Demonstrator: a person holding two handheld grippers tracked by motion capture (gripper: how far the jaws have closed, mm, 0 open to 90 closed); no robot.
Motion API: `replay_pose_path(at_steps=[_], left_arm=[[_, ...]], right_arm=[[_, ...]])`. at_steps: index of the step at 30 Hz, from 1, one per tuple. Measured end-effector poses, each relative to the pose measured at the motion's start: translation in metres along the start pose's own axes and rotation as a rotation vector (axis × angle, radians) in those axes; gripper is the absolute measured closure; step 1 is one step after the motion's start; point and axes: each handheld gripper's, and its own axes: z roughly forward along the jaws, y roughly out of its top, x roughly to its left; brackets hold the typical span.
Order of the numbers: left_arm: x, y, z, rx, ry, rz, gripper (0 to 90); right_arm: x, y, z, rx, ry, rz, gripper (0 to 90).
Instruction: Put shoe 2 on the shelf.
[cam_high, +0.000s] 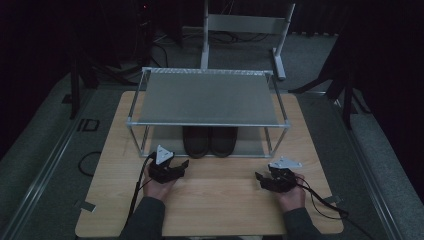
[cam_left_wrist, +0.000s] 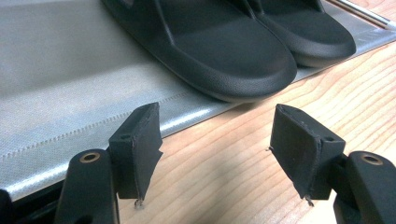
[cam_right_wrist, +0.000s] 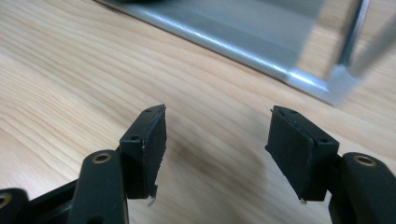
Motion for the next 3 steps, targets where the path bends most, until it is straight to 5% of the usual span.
replay_pose_path(at_steps=[3], left_arm=[[-0.0014,-0.0018,-0.0032,-0.013,0.002,-0.005,34.4]], right_arm=[[-0.0068,-0.0040,-0.0017,0.000,-0.009,0.021,36.4]])
